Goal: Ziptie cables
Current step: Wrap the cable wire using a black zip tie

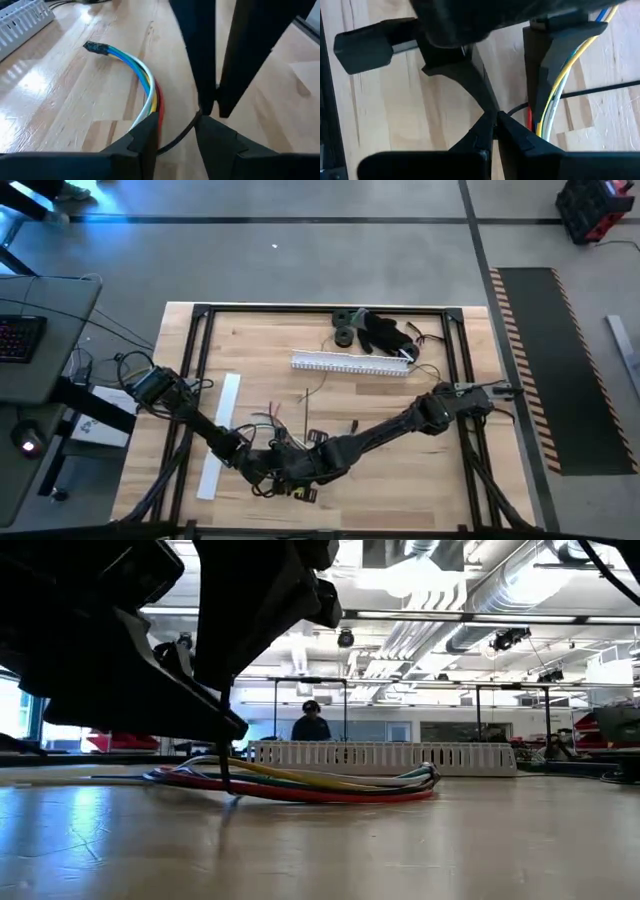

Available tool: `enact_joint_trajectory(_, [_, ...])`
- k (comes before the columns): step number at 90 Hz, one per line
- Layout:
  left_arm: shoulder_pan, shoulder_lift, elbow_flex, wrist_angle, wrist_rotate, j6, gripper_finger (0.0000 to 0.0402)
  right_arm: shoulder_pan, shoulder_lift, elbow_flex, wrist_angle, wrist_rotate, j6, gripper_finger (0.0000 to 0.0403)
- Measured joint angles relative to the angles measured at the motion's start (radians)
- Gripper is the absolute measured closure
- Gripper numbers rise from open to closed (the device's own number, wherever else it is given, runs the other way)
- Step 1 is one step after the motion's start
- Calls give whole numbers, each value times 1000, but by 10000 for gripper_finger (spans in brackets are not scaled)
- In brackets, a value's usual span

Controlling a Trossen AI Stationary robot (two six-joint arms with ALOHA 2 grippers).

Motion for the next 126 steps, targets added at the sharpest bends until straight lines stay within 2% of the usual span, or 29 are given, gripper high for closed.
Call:
enact_joint_trajectory(23, [-9, 99, 40, 45, 0, 10, 391, 0, 2, 0, 1, 0, 16, 403])
enact_joint_trajectory(40, [-33, 140, 46, 133, -34, 29, 400, 1, -4, 0, 7, -1, -11, 389])
enact_joint_trajectory(50, [-45, 141, 46, 136, -66, 29, 401, 7, -40, 0, 5, -4, -63, 353])
enact_joint_trajectory(64, [-50, 141, 45, 154, -73, 27, 401, 26, -107, 0, -6, 12, -139, 280])
enact_joint_trajectory(75, [-49, 141, 44, 155, -73, 18, 401, 49, -142, -7, -70, 117, -188, 227])
enact_joint_trajectory(84, [-49, 141, 44, 155, -72, -1, 401, 54, -145, -21, -217, 189, -146, 211])
enact_joint_trajectory(94, [-49, 141, 44, 154, -66, -22, 401, 39, -148, -128, -260, 243, -114, 218])
enact_joint_trajectory(101, [-49, 141, 44, 155, -56, -27, 401, 20, -165, -244, -197, 242, -129, 228])
enact_joint_trajectory(126, [-48, 141, 43, 152, -47, -76, 402, -87, -327, -787, 492, 179, -190, 237])
